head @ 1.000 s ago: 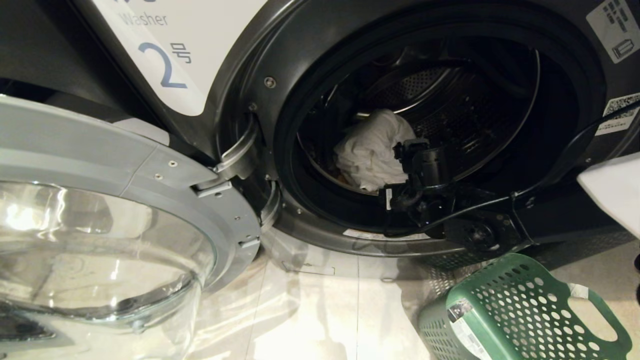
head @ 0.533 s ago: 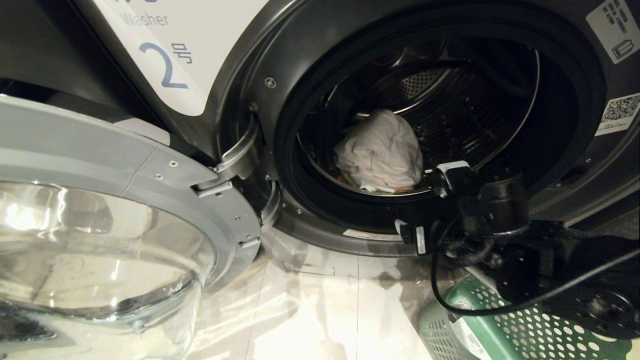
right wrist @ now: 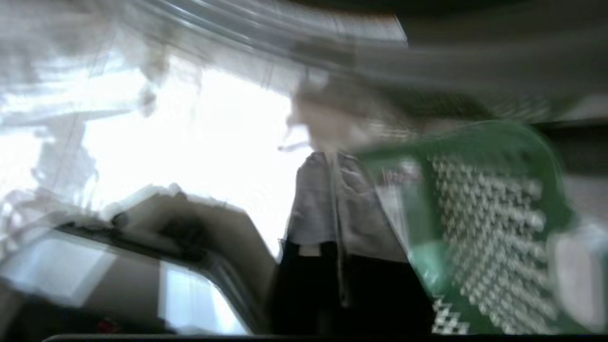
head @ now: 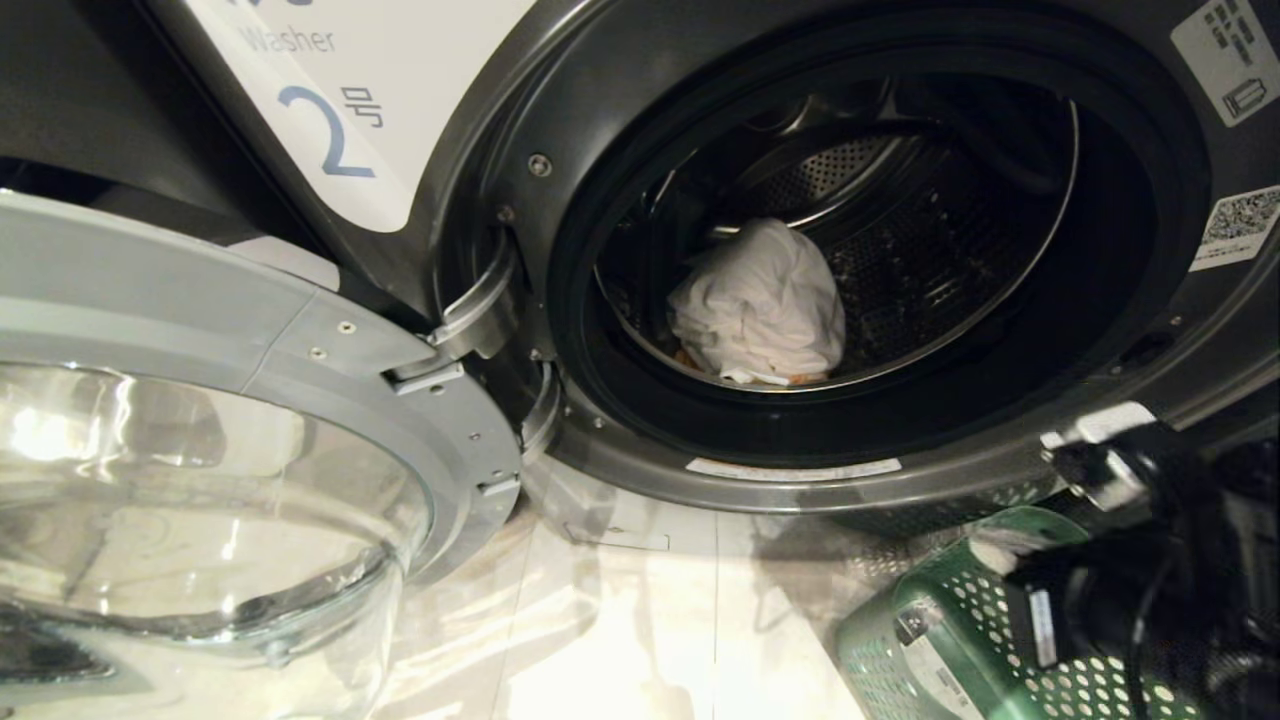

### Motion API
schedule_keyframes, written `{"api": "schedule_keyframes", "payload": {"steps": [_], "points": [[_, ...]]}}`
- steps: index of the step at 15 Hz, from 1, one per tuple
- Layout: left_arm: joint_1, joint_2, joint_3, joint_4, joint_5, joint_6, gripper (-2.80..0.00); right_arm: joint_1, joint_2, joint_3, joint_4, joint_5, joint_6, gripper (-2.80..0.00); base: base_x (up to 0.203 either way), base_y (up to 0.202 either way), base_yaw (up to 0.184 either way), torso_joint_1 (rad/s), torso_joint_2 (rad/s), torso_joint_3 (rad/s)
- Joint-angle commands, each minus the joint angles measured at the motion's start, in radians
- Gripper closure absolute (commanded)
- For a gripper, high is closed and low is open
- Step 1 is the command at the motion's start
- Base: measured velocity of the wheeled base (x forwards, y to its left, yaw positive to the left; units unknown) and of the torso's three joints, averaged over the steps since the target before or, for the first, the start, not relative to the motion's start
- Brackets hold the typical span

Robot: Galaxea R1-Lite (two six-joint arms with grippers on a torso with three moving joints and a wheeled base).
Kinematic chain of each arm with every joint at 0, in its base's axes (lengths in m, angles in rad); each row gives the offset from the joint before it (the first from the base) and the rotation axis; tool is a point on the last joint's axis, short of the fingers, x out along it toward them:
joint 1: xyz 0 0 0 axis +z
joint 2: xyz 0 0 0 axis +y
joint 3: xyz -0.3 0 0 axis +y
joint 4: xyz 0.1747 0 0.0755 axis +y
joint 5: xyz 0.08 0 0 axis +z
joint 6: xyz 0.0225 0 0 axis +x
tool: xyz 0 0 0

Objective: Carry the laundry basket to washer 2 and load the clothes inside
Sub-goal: Close the washing machine door with the left hand

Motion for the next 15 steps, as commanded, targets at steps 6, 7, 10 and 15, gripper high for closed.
{"api": "schedule_keyframes", "payload": {"steps": [6, 7, 10, 15], "points": [[0.000, 0.000, 0.000, 0.000, 0.000, 0.000, 0.00, -0.158, -0.561, 0.352, 0.226, 0.059, -0.115, 0.00, 0.000, 0.000, 0.000, 0.000, 0.00, 0.000], [0.000, 0.000, 0.000, -0.001, 0.000, 0.000, 0.00, -0.242, -0.612, 0.421, 0.181, 0.108, -0.165, 0.00, 0.000, 0.000, 0.000, 0.000, 0.00, 0.000], [0.000, 0.000, 0.000, 0.000, 0.000, 0.000, 0.00, -0.505, -0.787, 0.536, 0.093, 0.358, -0.303, 0.00, 0.000, 0.000, 0.000, 0.000, 0.00, 0.000], [0.000, 0.000, 0.000, -0.001, 0.000, 0.000, 0.00, -0.630, -0.926, 0.556, 0.177, 0.519, -0.348, 0.00, 0.000, 0.000, 0.000, 0.000, 0.00, 0.000]]}}
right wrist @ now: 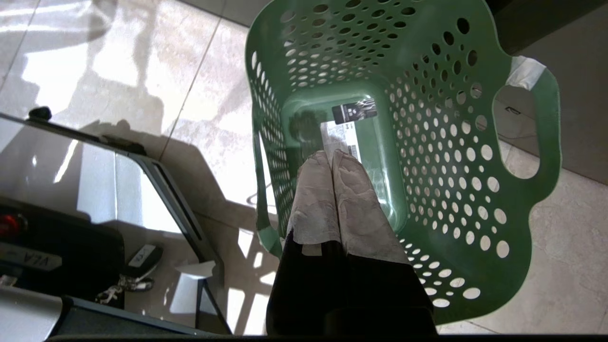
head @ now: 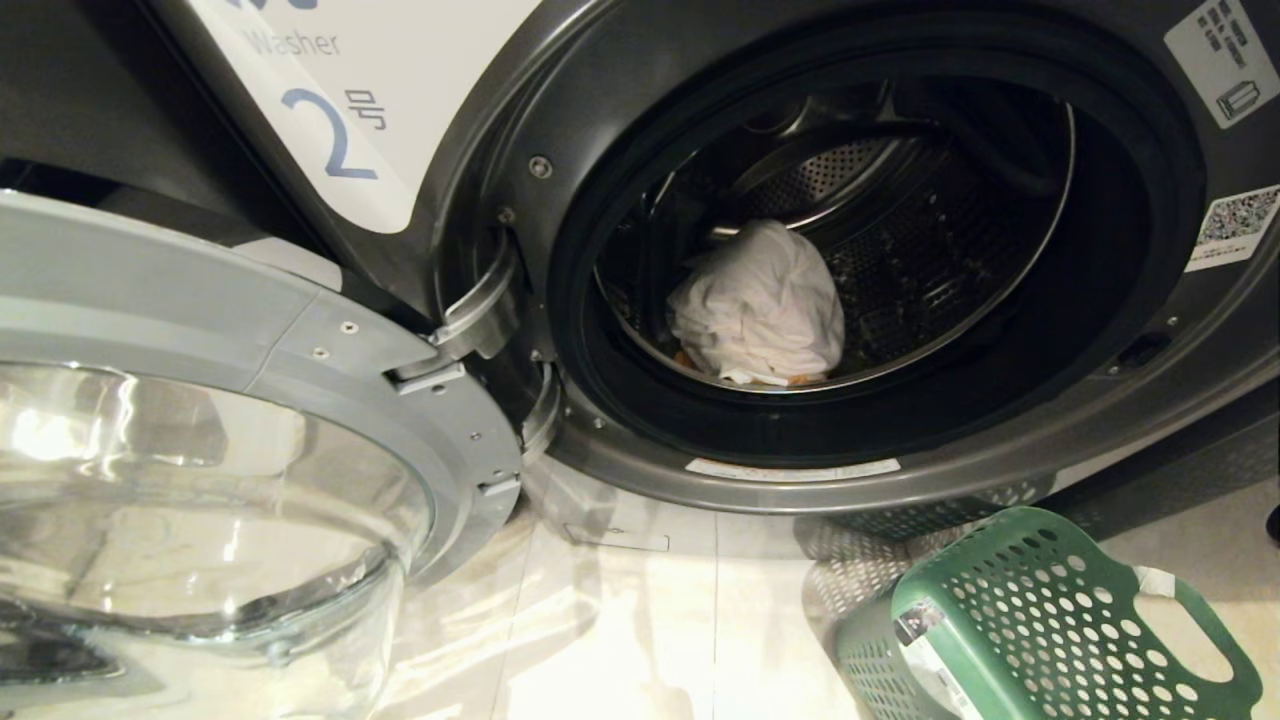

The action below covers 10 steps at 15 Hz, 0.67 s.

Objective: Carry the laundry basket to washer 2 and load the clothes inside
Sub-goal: Close the washing machine door with the left hand

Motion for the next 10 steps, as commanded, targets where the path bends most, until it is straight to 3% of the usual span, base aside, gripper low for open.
{"api": "schedule_keyframes", "payload": {"steps": [1, 10], "points": [[0.000, 0.001, 0.000, 0.001, 0.000, 0.000, 0.00, -0.010, -0.049, 0.003, 0.001, 0.000, 0.007, 0.00, 0.000, 0.000, 0.000, 0.000, 0.00, 0.000], [0.000, 0.000, 0.000, 0.000, 0.000, 0.000, 0.00, -0.010, -0.090, 0.004, -0.001, -0.042, 0.122, 0.00, 0.000, 0.000, 0.000, 0.000, 0.00, 0.000]]}}
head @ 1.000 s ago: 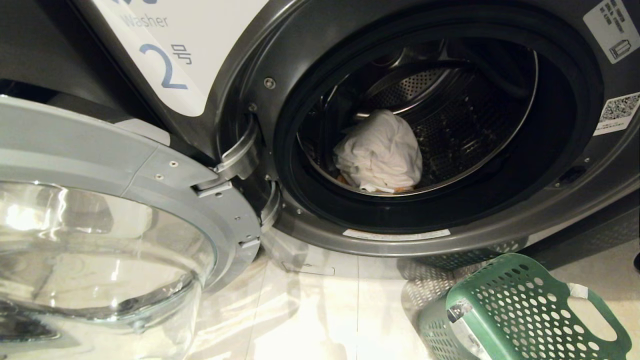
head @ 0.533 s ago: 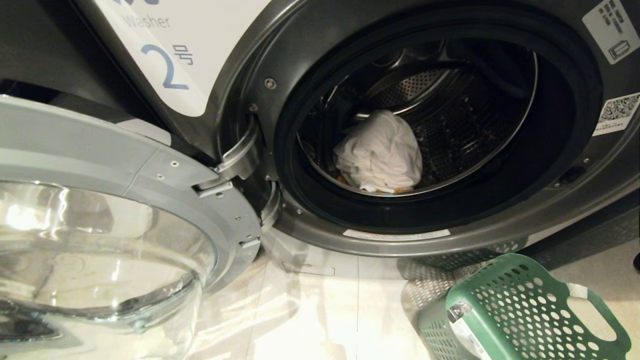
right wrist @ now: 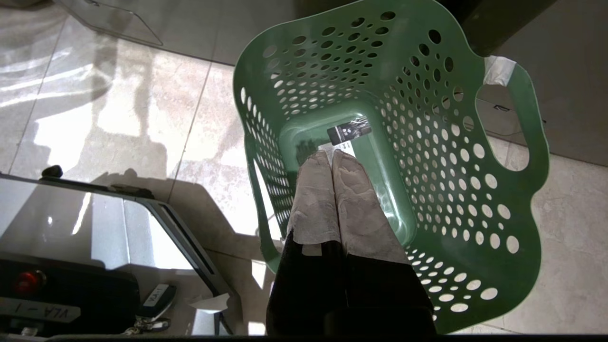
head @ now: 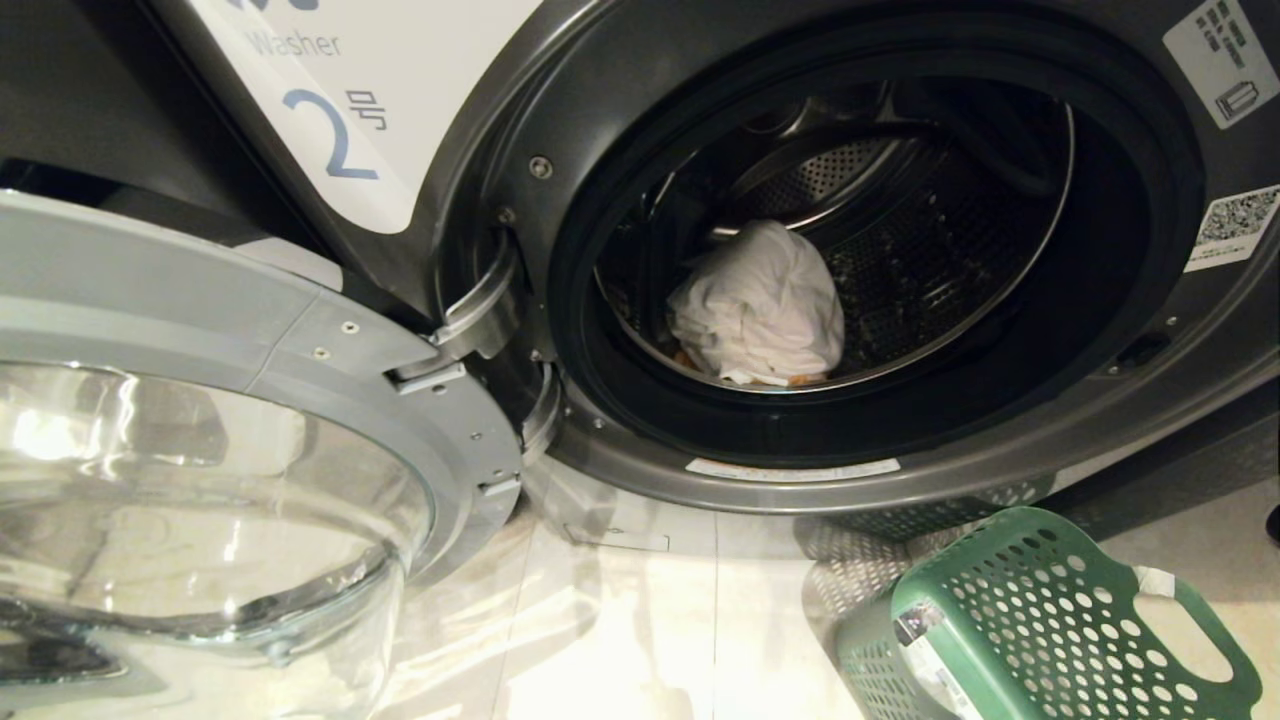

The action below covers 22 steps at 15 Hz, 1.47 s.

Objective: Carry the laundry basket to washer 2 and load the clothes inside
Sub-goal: Close the washing machine door with the left hand

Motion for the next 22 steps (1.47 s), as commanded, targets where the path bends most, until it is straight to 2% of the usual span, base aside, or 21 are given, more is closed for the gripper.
{"api": "schedule_keyframes", "payload": {"steps": [1, 3, 5, 6, 8, 12, 22], "points": [[0.000, 0.000, 0.000, 0.000, 0.000, 0.000, 0.00, 0.001, 0.005, 0.000, 0.001, -0.004, -0.002, 0.00, 0.000, 0.000, 0.000, 0.000, 0.00, 0.000], [0.000, 0.000, 0.000, 0.000, 0.000, 0.000, 0.00, 0.001, 0.006, 0.001, -0.004, 0.000, -0.045, 0.00, 0.000, 0.000, 0.000, 0.000, 0.00, 0.000], [0.000, 0.000, 0.000, 0.000, 0.000, 0.000, 0.00, 0.002, 0.004, 0.000, -0.008, -0.002, -0.005, 0.00, 0.000, 0.000, 0.000, 0.000, 0.00, 0.000], [0.000, 0.001, 0.000, 0.000, 0.000, 0.000, 0.00, -0.012, -0.013, 0.000, -0.001, -0.002, 0.000, 0.00, 0.000, 0.000, 0.000, 0.000, 0.00, 0.000], [0.000, 0.001, 0.000, 0.000, 0.000, 0.000, 0.00, -0.095, -0.046, 0.000, 0.003, -0.003, 0.002, 0.00, 0.000, 0.000, 0.000, 0.000, 0.00, 0.000], [0.000, 0.000, 0.000, 0.000, 0.000, 0.000, 0.00, -0.078, -0.263, 0.000, 0.004, 0.017, -0.039, 0.00, 0.000, 0.000, 0.000, 0.000, 0.00, 0.000], [0.000, 0.001, -0.001, 0.002, -0.001, 0.008, 0.00, -0.070, -0.264, 0.000, 0.000, 0.007, -0.005, 0.00, 0.000, 0.000, 0.000, 0.000, 0.00, 0.000]]}}
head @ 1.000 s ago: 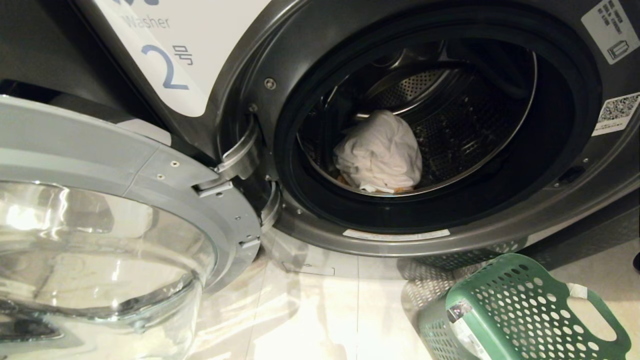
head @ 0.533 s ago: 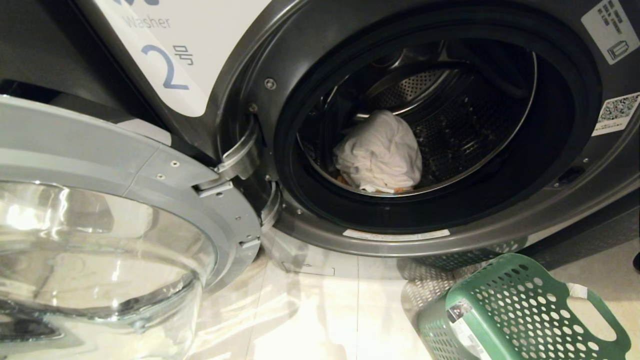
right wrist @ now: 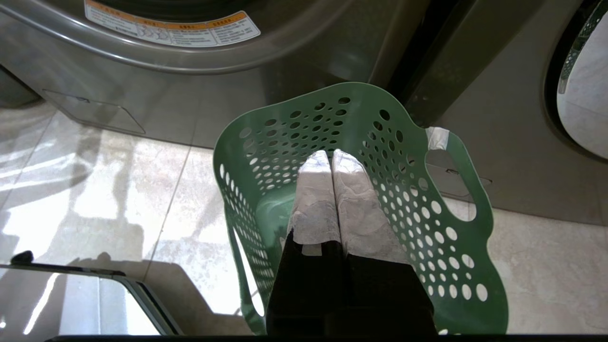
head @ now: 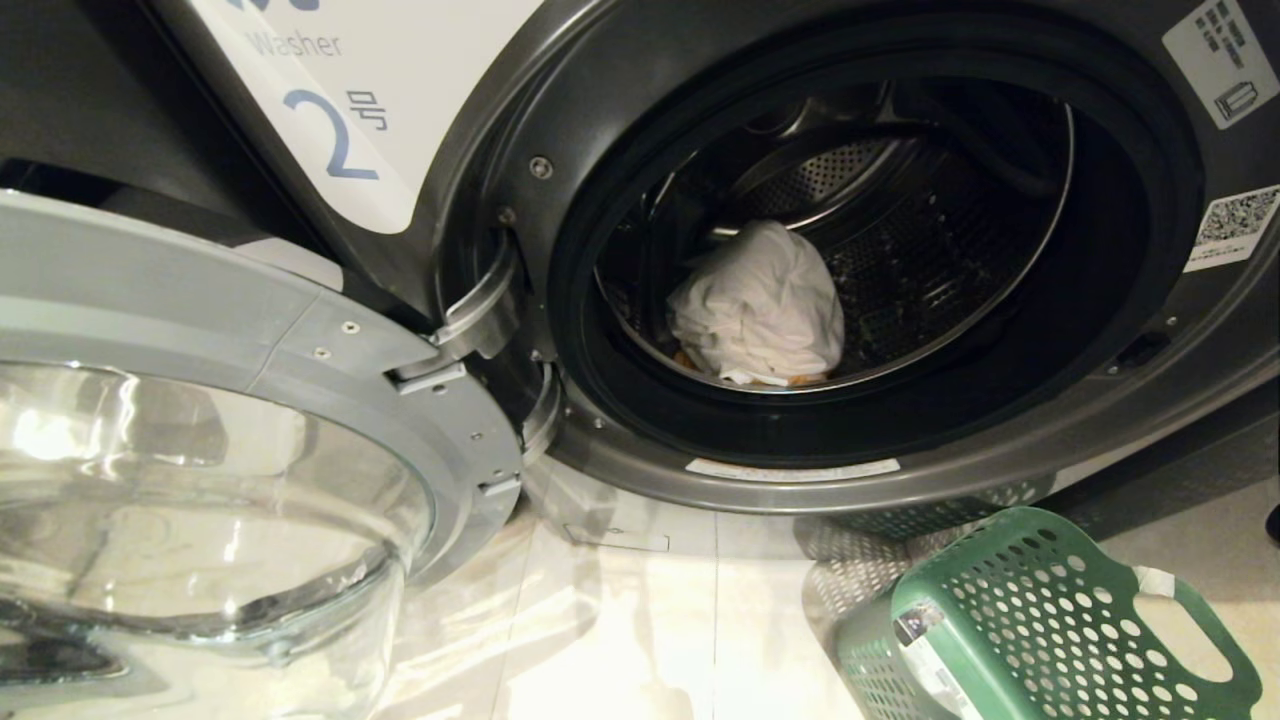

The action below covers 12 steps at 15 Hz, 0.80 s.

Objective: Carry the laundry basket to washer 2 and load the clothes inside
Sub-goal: Close the washing machine door with the left hand

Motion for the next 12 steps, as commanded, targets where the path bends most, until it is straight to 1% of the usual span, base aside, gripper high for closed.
{"api": "schedule_keyframes", "payload": {"steps": [1, 5, 12], "points": [[0.000, 0.000, 0.000, -0.001, 0.000, 0.000, 0.00, 0.000, 0.002, 0.000, 0.000, -0.001, 0.010, 0.00, 0.000, 0.000, 0.000, 0.000, 0.00, 0.000], [0.000, 0.000, 0.000, -0.001, 0.000, 0.000, 0.00, 0.000, 0.002, 0.000, -0.002, 0.000, 0.006, 0.00, 0.000, 0.000, 0.000, -0.001, 0.00, 0.020], [0.000, 0.001, 0.000, -0.001, 0.001, -0.001, 0.00, 0.000, 0.002, 0.000, 0.000, 0.000, 0.021, 0.00, 0.000, 0.000, 0.000, 0.001, 0.00, 0.187]]}}
